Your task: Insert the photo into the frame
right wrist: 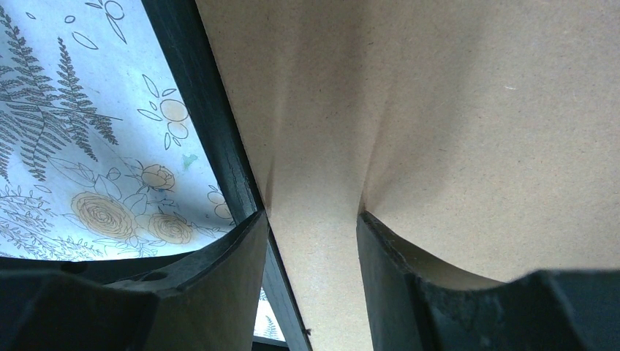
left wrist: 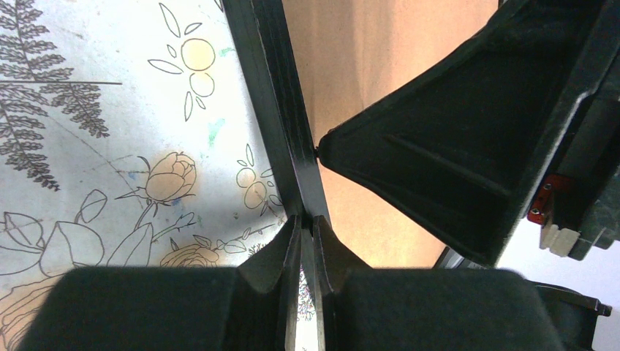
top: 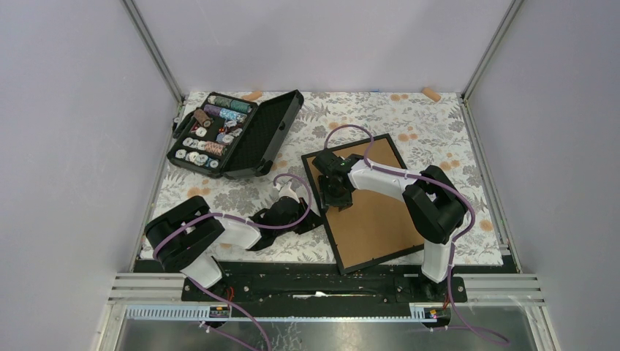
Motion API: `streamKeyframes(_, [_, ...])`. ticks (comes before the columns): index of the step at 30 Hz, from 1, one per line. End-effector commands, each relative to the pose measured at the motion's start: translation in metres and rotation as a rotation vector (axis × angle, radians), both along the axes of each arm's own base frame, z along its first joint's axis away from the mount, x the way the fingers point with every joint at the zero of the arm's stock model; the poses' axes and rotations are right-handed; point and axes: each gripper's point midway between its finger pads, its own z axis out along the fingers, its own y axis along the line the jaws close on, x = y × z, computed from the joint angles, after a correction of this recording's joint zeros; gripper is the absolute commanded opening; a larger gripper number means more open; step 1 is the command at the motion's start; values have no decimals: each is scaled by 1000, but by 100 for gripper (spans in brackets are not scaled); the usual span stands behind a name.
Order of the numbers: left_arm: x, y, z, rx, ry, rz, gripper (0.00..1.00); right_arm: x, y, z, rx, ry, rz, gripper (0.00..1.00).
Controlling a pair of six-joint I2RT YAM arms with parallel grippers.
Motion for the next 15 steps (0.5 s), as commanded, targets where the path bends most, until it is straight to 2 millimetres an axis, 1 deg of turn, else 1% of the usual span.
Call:
streamKeyframes(1, [-46,87,-90,416,191,14,12,-3,-10,-11,-58,18,2,55])
streamKeyframes(4, [-46,89,-90,421,197,19,12,-2,-16,-12,-110,9,8,54])
streamKeyframes(9, [-46,90,-91,427,200,24,12,-4,-18,-16,-164,13,22,54])
streamKeyframes(13, [-46,90,-91,428,200,24,11,-4,-13,-14,-147,10,19,54])
streamKeyframes(15, [-46,90,-92,430,201,24,11,-3,-7,-12,-104,10,17,56])
